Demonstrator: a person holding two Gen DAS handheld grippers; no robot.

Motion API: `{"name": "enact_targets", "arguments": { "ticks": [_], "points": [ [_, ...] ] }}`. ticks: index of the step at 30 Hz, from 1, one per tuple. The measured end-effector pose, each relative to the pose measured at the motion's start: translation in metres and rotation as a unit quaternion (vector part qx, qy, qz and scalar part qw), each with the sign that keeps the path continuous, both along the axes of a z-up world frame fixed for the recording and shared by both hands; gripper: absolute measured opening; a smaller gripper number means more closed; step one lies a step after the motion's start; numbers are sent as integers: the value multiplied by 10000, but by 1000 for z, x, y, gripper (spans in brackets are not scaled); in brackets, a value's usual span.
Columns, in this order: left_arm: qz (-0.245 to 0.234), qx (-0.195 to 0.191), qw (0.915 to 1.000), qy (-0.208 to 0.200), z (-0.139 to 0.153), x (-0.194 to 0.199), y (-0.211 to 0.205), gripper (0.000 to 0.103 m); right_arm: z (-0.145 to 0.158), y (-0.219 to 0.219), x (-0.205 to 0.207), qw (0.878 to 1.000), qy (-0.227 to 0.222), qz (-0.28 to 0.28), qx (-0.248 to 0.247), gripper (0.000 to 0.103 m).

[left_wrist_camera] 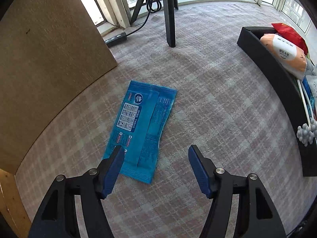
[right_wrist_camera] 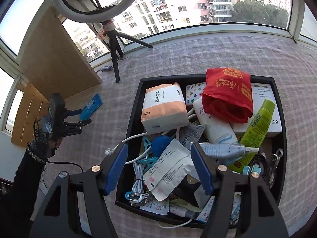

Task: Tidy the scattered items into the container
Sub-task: 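Move the left gripper to the blue packet on the table, then grasp the blue packet with the left gripper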

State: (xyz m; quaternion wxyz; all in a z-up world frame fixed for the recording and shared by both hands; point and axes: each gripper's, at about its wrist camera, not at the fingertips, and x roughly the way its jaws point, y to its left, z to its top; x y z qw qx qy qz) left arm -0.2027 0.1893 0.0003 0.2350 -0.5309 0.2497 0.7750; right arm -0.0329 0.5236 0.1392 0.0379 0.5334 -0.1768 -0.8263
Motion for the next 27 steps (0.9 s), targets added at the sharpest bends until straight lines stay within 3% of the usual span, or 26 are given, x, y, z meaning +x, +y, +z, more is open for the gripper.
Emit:
{"name": "enact_targets", "arguments": {
  "ticks": [6,11,14,16,20,22,27],
  "points": [
    [-11,88,10000,20,-9,-34,-9,76,-7,2,-5,9999,-111,-87,27,65],
    [-48,475,9974,-548,-13,-57,-16,78,-17,2,-8,9997,-216,-118,-58,65],
    [-115,443,9972,-597,-12,-57,-16,76,-22,5,-7,9994,-245,-174,-177,65],
    [-123,466,9970,-603,-10,-53,-15,62,-24,8,-7,9992,-263,-224,-205,65],
    [-94,469,9973,-557,-6,-44,-13,47,-25,11,-4,9990,-229,-262,-281,65],
    [-65,479,9974,-534,-4,-39,-11,33,-24,11,-2,9992,-194,-217,-265,65],
    [33,375,9989,-272,2,-23,-2,15,-25,13,7,9993,-169,-234,-237,65]
  ]
}}
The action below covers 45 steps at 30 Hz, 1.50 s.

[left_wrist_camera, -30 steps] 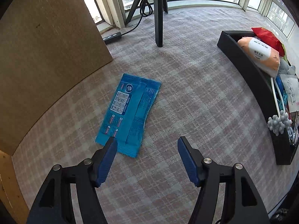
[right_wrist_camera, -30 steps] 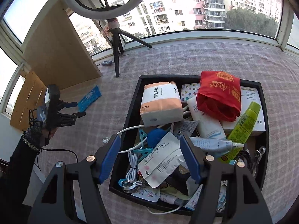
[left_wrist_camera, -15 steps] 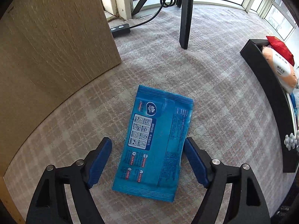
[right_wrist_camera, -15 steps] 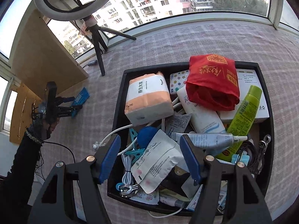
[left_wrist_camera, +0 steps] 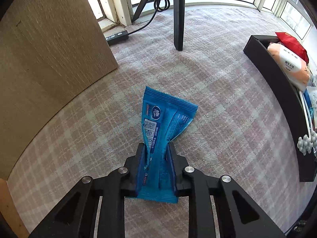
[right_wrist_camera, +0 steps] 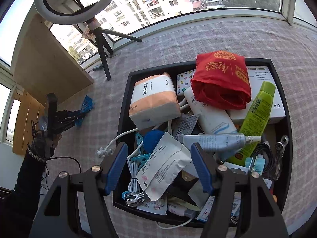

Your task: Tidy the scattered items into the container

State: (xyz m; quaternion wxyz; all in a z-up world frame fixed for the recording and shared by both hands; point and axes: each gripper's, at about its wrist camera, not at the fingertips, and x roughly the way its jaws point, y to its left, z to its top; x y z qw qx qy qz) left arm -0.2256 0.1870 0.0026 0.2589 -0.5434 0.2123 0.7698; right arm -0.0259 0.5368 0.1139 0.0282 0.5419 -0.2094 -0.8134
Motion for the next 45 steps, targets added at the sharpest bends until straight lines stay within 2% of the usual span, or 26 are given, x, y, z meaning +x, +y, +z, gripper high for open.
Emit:
{"name": "enact_targets", "arguments": {
  "ticks": [2,6,10,13,17,21,26,27,28,29,30,31,37,45],
  "points": [
    [170,52,9998,-48,3,3,0,11,0,3,5,10000,16,-41,-18,65],
    [419,203,9989,-101,12,14,0,10,2,9,18,9998,86,-127,107,65],
    [542,705,9958,-230,41,41,10,10,7,21,38,9991,187,-341,154,65],
    [237,873,9959,7,68,71,38,10,7,33,55,9982,238,-547,84,65],
    [-376,1216,9918,109,96,123,81,10,4,46,78,9966,258,-781,-50,65],
    [-820,1642,9830,-106,113,150,138,10,5,59,98,9950,291,-949,-74,65],
    [-1297,1637,9780,-5,122,181,198,10,11,74,122,9933,314,-1110,49,65],
    [-1326,1625,9778,32,124,186,205,14,12,76,126,9929,318,-1144,92,65],
    [-1340,1595,9780,106,125,190,213,28,13,78,130,9924,323,-1176,142,65],
    [-1368,1511,9788,225,125,195,219,36,15,79,133,9920,323,-1205,183,65],
    [-1311,1376,9811,367,124,198,223,55,16,80,136,9917,328,-1224,216,65],
    [-1192,1257,9837,475,124,200,226,67,17,80,138,9915,327,-1232,242,65],
    [-892,1288,9870,359,129,209,213,68,20,70,143,9926,347,-1134,270,65],
    [-214,1191,9901,709,151,226,157,71,32,20,130,9964,486,-546,432,65]
  ]
}}
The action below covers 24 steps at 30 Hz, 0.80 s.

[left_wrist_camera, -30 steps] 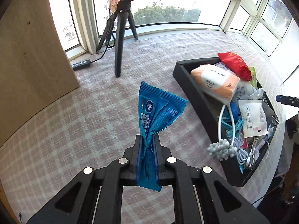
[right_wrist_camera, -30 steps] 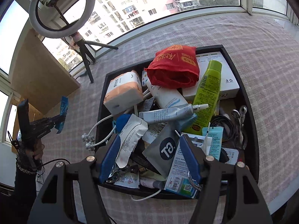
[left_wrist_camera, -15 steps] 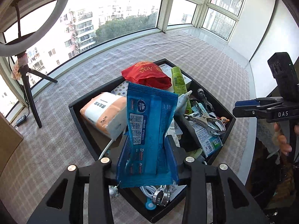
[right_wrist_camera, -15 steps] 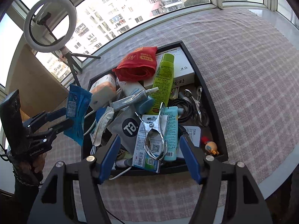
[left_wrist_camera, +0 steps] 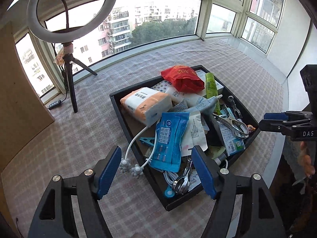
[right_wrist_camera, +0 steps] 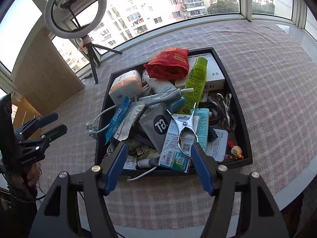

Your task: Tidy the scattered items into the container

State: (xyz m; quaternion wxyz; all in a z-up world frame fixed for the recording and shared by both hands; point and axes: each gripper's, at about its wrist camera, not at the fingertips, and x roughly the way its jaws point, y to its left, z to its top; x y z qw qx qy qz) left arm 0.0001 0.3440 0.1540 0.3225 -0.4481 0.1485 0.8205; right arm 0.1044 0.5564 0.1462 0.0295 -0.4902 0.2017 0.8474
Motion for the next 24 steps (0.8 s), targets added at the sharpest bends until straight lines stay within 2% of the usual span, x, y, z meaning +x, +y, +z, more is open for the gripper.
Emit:
{"name": "enact_targets", "arguments": {
  "ticks": [9,13,18,24],
  "points": [
    [1146,-36,9933,149,17,22,-100,76,4,-103,-19,9958,198,888,107,67],
    [1622,-39,9867,112,14,34,-150,76,-1,-159,-27,9910,187,1323,80,67],
    [2165,-257,9758,194,13,46,-205,76,1,-229,-34,9830,205,1824,-89,67],
    [2639,-62,9645,28,13,55,-266,76,9,-303,-42,9717,249,2347,-59,67]
  ]
}}
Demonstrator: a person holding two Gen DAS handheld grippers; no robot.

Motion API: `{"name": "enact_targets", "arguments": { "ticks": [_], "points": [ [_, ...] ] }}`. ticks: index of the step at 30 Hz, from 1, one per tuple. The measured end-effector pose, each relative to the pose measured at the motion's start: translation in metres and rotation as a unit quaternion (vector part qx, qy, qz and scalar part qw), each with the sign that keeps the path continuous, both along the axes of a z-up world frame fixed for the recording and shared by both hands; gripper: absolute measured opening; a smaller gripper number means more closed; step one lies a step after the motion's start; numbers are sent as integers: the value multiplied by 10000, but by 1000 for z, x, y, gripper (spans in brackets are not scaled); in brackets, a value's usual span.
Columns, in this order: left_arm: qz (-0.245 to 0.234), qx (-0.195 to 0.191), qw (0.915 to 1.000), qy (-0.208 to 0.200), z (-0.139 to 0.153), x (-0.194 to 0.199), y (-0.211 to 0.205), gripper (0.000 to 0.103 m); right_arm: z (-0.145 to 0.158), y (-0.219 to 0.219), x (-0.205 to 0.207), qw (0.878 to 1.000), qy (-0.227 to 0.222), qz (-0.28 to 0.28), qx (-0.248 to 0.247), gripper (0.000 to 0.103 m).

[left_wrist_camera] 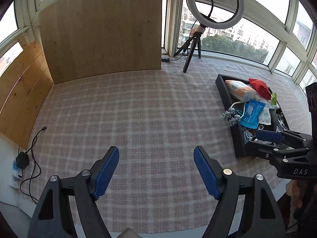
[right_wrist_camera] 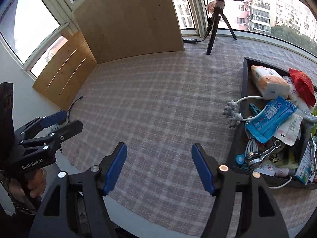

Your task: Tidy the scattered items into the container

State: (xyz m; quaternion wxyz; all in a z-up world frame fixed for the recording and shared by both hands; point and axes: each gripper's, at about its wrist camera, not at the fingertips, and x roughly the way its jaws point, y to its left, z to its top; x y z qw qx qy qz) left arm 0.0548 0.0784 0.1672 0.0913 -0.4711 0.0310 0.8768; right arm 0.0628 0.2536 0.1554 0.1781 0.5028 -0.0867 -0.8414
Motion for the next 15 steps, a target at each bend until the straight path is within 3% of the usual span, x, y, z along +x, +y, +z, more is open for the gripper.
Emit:
{"name": "enact_targets", "arguments": {
  "ticks": [8,15],
  "points": [
    [463,-55,9989,80,1,0,-58,76,-12,-57,-4,9993,52,363,58,67],
    [465,-31,9988,152,-2,-7,-78,76,-18,-74,-13,9995,0,307,87,67]
  ]
}}
